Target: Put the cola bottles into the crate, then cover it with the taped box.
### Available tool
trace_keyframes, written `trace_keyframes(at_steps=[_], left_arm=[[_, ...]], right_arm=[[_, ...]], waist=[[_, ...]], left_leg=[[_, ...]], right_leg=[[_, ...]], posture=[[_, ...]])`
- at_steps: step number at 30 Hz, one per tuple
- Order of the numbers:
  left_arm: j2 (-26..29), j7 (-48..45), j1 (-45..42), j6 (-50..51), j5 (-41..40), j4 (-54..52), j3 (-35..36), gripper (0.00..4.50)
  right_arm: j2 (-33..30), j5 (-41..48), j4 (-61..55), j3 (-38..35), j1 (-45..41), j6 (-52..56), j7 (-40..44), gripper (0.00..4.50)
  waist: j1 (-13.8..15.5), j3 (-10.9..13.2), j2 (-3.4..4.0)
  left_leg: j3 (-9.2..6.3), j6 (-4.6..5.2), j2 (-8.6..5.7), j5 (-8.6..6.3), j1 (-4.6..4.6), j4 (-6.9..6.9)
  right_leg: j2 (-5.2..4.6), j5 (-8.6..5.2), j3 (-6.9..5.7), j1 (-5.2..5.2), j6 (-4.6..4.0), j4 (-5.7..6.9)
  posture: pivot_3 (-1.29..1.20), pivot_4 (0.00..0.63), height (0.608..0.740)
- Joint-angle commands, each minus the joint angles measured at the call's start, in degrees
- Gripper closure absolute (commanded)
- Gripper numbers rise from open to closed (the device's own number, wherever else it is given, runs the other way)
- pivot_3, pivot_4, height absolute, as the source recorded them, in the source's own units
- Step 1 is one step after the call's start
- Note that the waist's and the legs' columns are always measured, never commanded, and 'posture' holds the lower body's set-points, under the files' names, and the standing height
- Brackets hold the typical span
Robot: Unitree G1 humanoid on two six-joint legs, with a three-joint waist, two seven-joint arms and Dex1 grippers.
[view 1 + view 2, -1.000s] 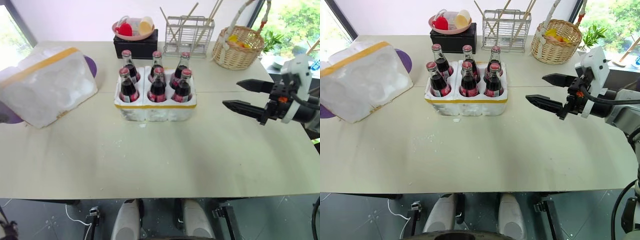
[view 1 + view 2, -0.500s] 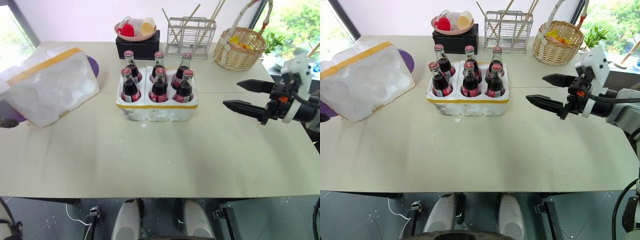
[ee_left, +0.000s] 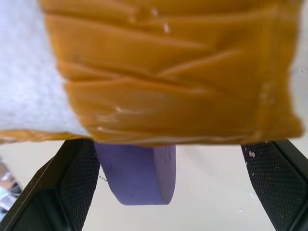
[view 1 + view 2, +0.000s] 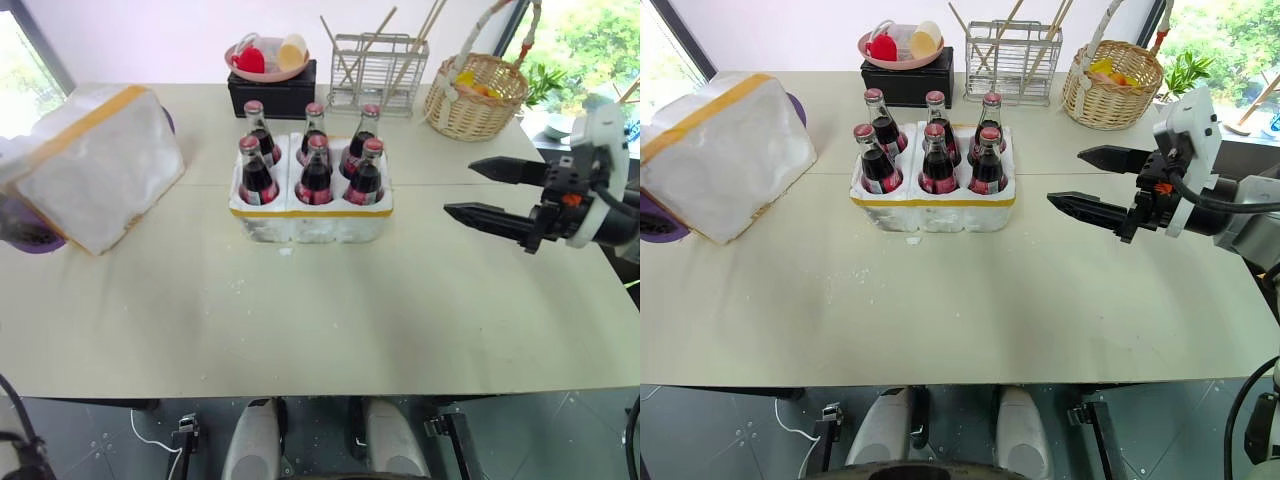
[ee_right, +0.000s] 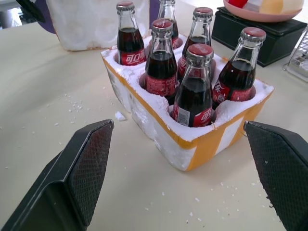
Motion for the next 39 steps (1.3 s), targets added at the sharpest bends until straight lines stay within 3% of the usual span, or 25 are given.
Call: trace_keyframes(at_steps=[1, 7, 13, 24, 27, 38, 39], left_arm=[[0.5, 3.5, -1.4, 0.0, -1.1, -0.3, 1.5, 0.0], [-0.6, 5.0, -0.9, 0.5, -1.8, -0.1, 1.8, 0.0], [-0.8, -1.7, -1.3, 2.0, -0.7, 0.0, -0.2, 0.0], [-0.7, -0.8, -2.1, 3.4, -0.6, -0.1, -0.1, 0.0], [-0.8, 0.1, -2.1, 2.9, -0.5, -0.2, -0.2, 0.77], [-0.7, 1.8, -1.5, 2.2, -1.1, -0.1, 0.5, 0.77], [-0.7, 1.5, -1.7, 2.8, -1.4, 0.0, 0.7, 1.03]], right_arm=[[-0.1, -0.1, -1.5, -1.4, -0.2, -1.7, -0.4, 0.07], [-0.8, 0.5, -2.0, -1.6, 0.0, -1.5, -0.6, 0.07], [-1.0, 0.5, -2.2, -2.0, 0.4, -1.2, -0.9, 0.07], [-0.9, 0.1, -2.6, -1.8, 1.4, -1.8, -1.4, 0.07], [-0.8, 0.1, -2.8, -1.7, 1.4, -1.9, -1.4, 0.0], [-0.8, 0.2, -3.0, -1.5, 1.3, -1.7, -1.7, 0.0], [-0.8, 0.2, -2.9, -1.4, 1.3, -1.7, -1.8, 0.0]], waist=[[0.0, 0.0, 0.0], [0.2, 0.0, 0.0], [0.1, 0.0, 0.0], [0.1, 0.0, 0.0], [0.1, 0.0, 0.0], [0.1, 0.0, 0.0], [0.1, 0.0, 0.0]], left_leg=[[0.0, 0.0, 0.0, 0.0, -0.01, 0.0], [0.0, 0.0, -0.01, 0.0, -0.01, 0.01], [0.0, 0.0, -0.01, 0.0, -0.02, 0.01], [0.0, 0.0, -0.01, 0.0, -0.02, 0.01], [0.0, 0.0, -0.01, 0.0, -0.02, 0.01], [0.0, 0.0, -0.01, 0.0, -0.02, 0.01], [0.0, 0.0, -0.01, 0.0, -0.02, 0.01]], right_leg=[[0.0, 0.0, 0.0, 0.0, 0.0, 0.0], [0.0, 0.0, 0.0, 0.0, 0.0, 0.0], [0.0, 0.0, 0.0, 0.0, 0.0, -0.01], [0.0, 0.0, -0.01, 0.0, 0.0, -0.01], [0.0, 0.0, -0.01, 0.0, 0.0, -0.01], [0.0, 0.0, -0.01, 0.0, 0.0, -0.01], [0.0, 0.0, -0.01, 0.0, 0.0, -0.01]], posture=[[0.0, 0.15, 0.74], [0.0, 0.15, 0.74], [0.0, 0.15, 0.74], [0.0, 0.15, 0.74], [0.0, 0.15, 0.74], [0.0, 0.15, 0.74], [0.0, 0.15, 0.74]])
